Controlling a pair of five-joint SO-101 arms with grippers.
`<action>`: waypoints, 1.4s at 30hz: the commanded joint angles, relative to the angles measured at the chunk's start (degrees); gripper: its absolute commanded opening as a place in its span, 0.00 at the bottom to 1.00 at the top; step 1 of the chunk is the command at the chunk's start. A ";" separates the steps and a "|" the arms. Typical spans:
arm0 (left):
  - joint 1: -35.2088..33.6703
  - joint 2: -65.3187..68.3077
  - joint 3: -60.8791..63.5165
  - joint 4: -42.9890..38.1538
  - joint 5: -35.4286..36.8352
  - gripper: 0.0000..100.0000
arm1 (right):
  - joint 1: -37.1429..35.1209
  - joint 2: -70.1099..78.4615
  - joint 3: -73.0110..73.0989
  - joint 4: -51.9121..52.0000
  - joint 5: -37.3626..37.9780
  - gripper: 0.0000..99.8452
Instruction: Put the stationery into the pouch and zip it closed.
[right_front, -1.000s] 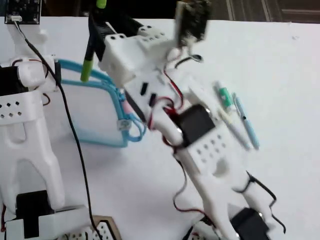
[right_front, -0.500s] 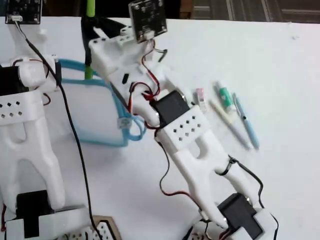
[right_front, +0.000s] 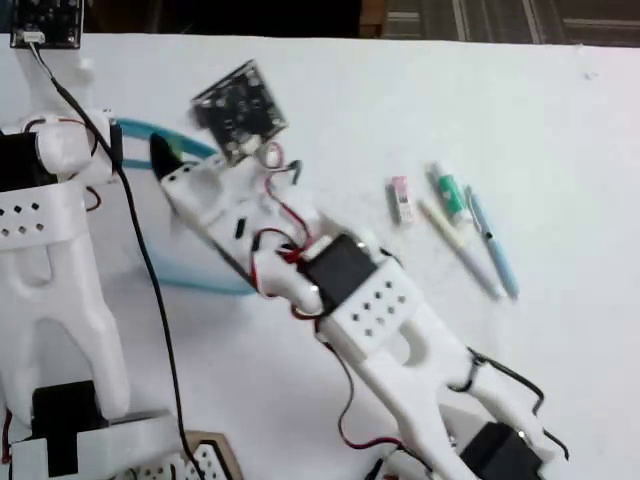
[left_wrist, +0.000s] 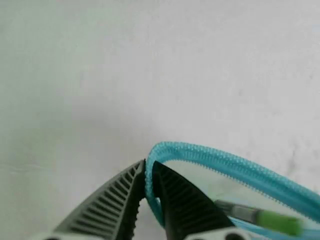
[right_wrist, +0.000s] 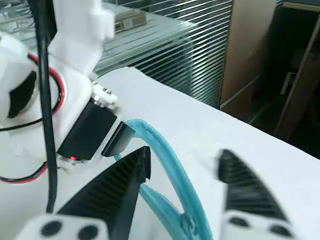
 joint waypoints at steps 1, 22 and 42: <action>0.22 6.20 1.23 2.99 0.44 0.02 | 0.04 -4.09 -0.79 1.19 0.70 0.34; 0.31 6.20 1.23 2.90 0.44 0.02 | 37.23 17.36 -15.56 32.48 15.21 0.24; 0.04 6.20 1.23 3.08 0.44 0.02 | 39.60 76.79 -60.66 45.67 16.18 0.33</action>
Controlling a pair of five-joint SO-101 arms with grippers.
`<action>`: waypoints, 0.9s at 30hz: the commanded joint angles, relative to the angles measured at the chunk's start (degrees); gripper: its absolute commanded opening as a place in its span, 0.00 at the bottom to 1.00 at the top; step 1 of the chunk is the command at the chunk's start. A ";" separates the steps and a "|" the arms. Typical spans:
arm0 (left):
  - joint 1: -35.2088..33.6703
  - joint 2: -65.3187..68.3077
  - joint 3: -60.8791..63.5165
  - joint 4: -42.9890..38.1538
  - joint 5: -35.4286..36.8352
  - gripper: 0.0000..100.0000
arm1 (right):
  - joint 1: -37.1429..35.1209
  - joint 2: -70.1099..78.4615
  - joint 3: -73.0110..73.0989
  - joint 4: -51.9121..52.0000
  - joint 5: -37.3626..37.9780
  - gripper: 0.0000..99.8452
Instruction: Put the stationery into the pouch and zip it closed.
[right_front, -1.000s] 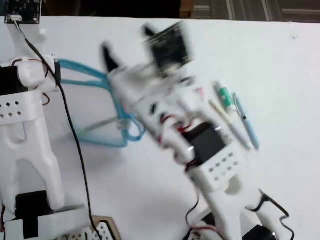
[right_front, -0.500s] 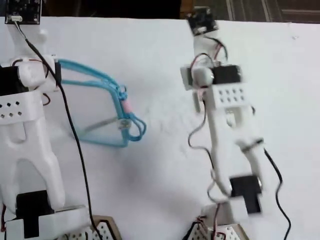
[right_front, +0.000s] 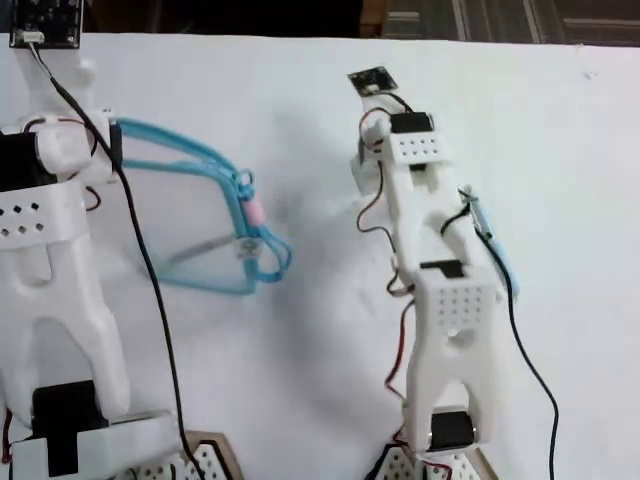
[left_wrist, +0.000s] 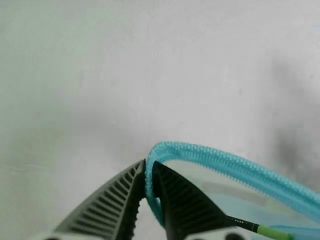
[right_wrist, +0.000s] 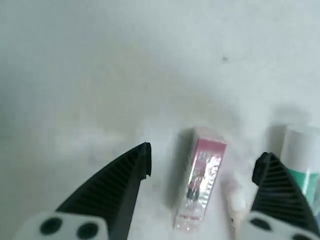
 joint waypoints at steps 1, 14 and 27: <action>0.13 6.20 1.23 2.99 0.44 0.02 | 0.66 7.43 -13.71 5.41 0.44 0.33; 0.31 6.20 1.23 3.08 0.44 0.02 | 1.45 24.13 -45.89 22.73 5.10 0.03; 0.22 6.20 1.23 3.25 0.44 0.02 | 0.48 3.47 -55.12 24.57 1.14 0.02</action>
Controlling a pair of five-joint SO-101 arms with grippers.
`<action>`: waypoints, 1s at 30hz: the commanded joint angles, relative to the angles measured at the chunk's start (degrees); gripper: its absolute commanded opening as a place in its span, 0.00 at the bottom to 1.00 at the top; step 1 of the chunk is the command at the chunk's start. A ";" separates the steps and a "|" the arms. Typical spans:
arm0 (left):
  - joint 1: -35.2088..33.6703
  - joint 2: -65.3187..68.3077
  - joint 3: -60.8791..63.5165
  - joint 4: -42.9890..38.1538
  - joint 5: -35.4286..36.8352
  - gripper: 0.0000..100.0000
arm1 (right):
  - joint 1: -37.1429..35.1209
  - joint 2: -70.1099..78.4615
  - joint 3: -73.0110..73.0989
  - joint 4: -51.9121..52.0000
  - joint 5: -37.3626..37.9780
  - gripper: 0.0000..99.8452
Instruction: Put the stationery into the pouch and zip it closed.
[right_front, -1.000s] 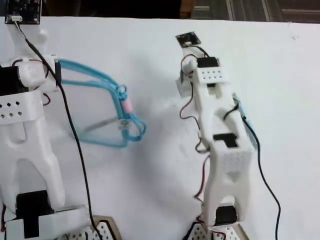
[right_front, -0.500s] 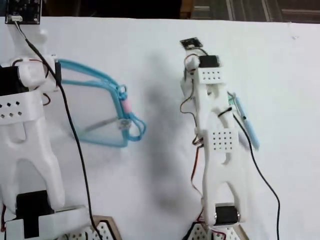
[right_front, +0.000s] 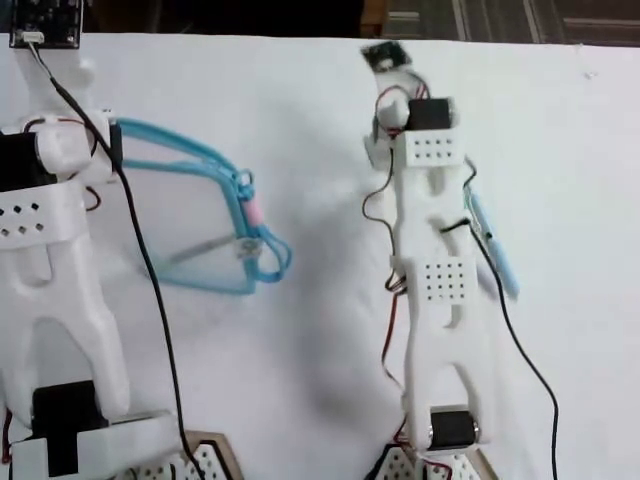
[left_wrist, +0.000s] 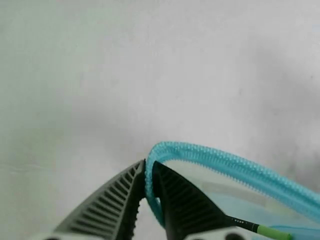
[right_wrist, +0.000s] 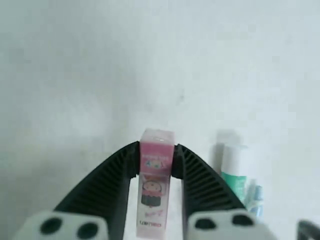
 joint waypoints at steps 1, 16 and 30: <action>0.22 6.20 1.23 3.34 0.44 0.02 | -1.19 -15.60 -2.46 1.27 -4.92 0.02; 0.22 6.11 1.14 3.43 0.44 0.02 | -12.44 -73.71 34.55 1.27 -16.26 0.02; 0.31 6.11 1.14 3.08 0.44 0.02 | -26.68 -111.25 91.34 -17.19 -16.88 0.02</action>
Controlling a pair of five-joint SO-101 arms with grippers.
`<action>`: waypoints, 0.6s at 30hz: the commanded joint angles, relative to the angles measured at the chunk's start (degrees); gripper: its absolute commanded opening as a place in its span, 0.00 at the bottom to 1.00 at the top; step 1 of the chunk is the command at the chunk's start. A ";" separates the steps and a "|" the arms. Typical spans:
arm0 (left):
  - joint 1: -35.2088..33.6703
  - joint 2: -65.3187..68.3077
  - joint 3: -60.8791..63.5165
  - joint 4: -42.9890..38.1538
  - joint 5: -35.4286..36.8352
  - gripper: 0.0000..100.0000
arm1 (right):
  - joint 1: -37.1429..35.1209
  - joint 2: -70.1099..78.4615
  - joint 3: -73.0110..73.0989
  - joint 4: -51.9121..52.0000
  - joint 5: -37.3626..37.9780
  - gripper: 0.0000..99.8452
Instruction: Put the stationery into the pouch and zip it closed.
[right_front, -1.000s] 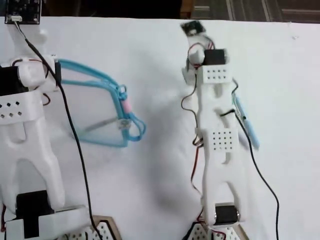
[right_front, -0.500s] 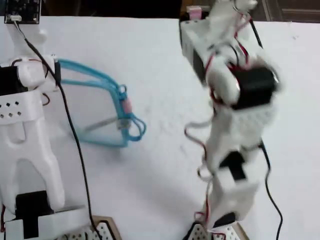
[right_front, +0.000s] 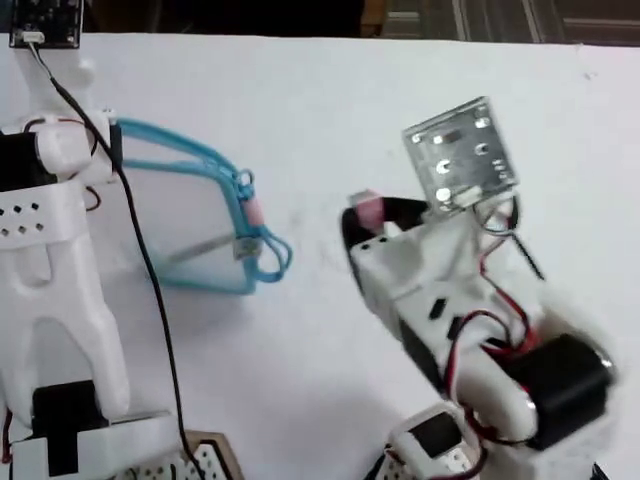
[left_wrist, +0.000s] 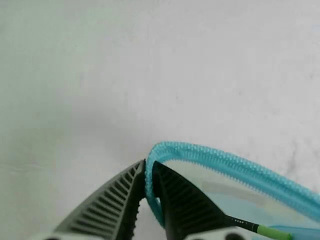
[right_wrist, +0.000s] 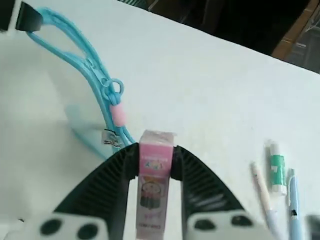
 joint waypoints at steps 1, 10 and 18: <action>0.31 6.11 1.14 3.08 0.44 0.02 | -4.18 -4.00 8.44 -15.87 -1.58 0.02; 0.31 6.20 1.14 2.90 0.53 0.02 | -9.27 -4.70 30.59 -75.21 -8.18 0.02; 0.40 6.20 1.14 2.90 0.53 0.02 | -14.11 9.10 26.37 -82.51 -8.62 0.02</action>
